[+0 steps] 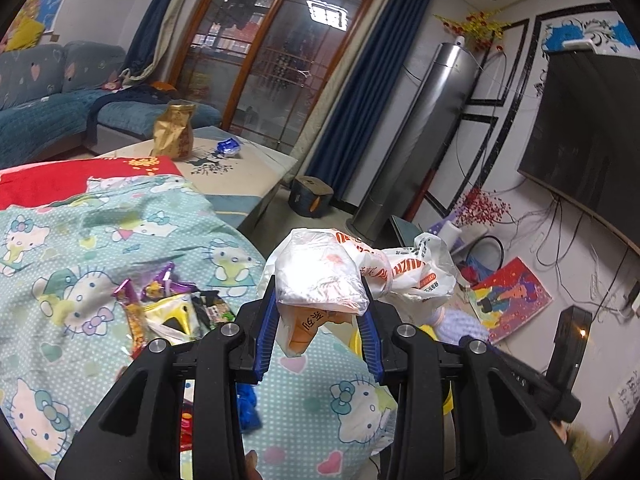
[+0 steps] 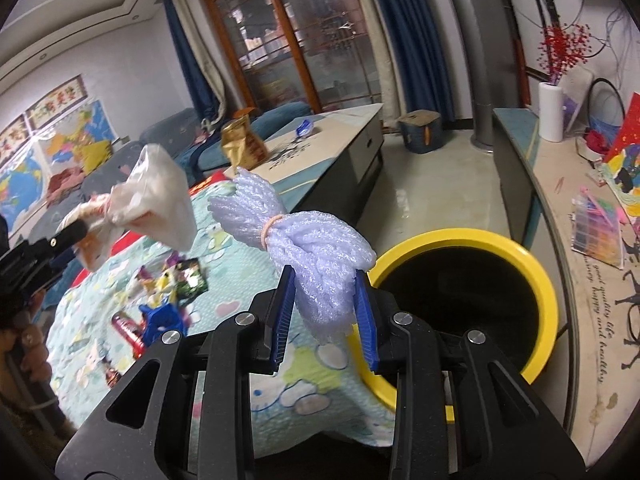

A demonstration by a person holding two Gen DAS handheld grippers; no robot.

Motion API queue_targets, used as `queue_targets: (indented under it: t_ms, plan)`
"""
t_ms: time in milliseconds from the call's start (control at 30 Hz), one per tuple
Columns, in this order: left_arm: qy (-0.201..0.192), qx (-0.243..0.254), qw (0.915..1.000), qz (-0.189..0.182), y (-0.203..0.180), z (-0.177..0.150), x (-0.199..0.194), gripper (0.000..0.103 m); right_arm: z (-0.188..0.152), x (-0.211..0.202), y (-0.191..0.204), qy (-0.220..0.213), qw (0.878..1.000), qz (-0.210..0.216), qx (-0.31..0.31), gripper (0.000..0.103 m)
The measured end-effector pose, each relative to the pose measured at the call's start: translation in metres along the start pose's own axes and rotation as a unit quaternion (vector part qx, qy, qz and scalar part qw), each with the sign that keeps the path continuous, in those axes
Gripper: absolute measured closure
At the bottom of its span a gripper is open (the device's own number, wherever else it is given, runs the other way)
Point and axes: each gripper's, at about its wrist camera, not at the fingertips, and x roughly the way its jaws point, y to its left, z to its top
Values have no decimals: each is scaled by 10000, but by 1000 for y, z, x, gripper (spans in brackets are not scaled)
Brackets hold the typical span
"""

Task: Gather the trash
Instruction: 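Carry the white plastic bag and lilac mesh net over the yellow bin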

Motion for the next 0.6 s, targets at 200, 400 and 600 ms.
queue_targets:
  t_ms: [200, 400, 600]
  plan:
    - [83, 152, 9998, -70, -14, -5, 7, 68, 5, -3, -15, -111, 9997, -145, 133, 80]
    - [171, 281, 9994, -118, -26, -8, 14, 68, 9, -6, -30, -195, 9991, -274, 240, 80]
    - [287, 408, 9986, -155, -37, -14, 23, 68, 14, -11, -43, -271, 9982, -413, 344, 80]
